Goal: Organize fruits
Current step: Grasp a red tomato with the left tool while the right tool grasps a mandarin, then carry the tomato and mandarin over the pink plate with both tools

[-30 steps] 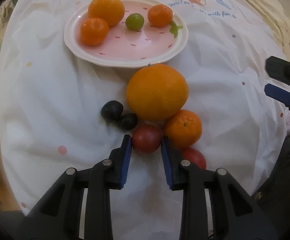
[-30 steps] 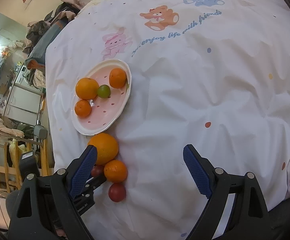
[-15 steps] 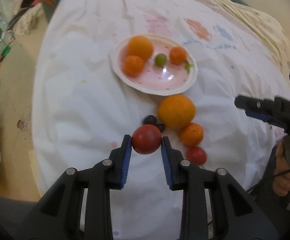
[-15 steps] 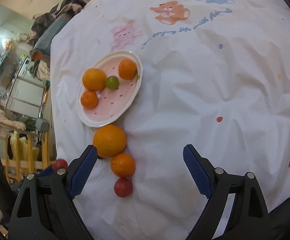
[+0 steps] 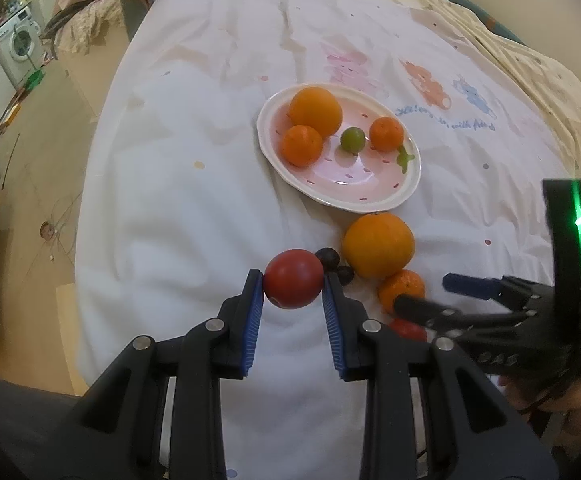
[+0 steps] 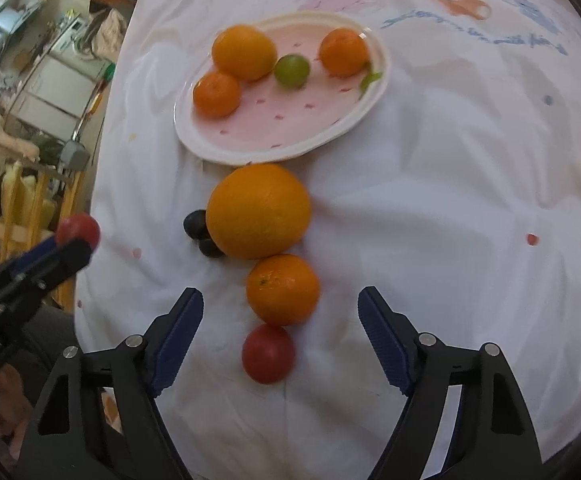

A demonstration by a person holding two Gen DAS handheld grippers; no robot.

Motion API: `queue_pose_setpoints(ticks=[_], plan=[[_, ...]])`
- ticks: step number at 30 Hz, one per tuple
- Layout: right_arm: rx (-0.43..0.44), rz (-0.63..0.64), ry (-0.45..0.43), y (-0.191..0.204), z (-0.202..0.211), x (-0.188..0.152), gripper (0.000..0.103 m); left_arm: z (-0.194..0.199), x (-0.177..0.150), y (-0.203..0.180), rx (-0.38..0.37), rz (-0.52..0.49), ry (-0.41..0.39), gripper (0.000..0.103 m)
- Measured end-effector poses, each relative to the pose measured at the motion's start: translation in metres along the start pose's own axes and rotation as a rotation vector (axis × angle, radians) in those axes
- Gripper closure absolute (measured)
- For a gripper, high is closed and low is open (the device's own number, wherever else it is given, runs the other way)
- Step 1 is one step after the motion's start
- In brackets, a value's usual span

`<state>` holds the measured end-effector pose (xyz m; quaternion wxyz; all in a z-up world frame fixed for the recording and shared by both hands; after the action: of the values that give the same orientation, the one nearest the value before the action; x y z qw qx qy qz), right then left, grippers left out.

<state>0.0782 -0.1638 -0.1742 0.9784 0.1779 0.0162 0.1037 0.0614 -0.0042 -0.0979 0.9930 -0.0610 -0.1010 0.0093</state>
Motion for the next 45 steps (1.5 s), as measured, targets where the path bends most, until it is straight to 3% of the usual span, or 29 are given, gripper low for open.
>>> queue_pose_setpoints(ticks=[6, 12, 30, 37, 41, 45], plan=[[-0.110, 0.031, 0.016, 0.000, -0.017, 0.002, 0.031, -0.004, 0.000, 0.003, -0.007, 0.017, 0.016, 0.077], [-0.072, 0.046, 0.025, 0.002, -0.016, -0.002, 0.058, -0.004, 0.001, 0.002, -0.004, 0.016, 0.014, 0.077], [0.108, 0.022, -0.056, -0.001, 0.026, -0.018, 0.059, -0.009, 0.000, 0.007, 0.071, 0.008, -0.012, 0.077], [0.193, 0.009, -0.147, 0.001, 0.056, -0.014, 0.059, -0.010, 0.001, 0.006, 0.087, -0.002, -0.030, 0.077], [0.206, -0.023, -0.229, -0.005, 0.076, -0.007, 0.059, -0.008, 0.000, 0.004, 0.023, 0.011, -0.025, 0.077], [0.216, -0.051, -0.312, -0.013, 0.097, -0.001, 0.059, -0.002, 0.003, 0.005, 0.052, 0.008, -0.061, 0.077]])
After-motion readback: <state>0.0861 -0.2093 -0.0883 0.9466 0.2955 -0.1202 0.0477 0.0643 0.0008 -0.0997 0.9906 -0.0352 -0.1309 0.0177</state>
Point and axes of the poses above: each gripper's, at about its wrist camera, not at the fingertips, and z roughly against the way its jaws point, y to its left, x to its top, the point moved 6 cm from there along -z, roughly the way its jaws point, and after that the axes turned 11 degrees about y, right-handed, at the moved point
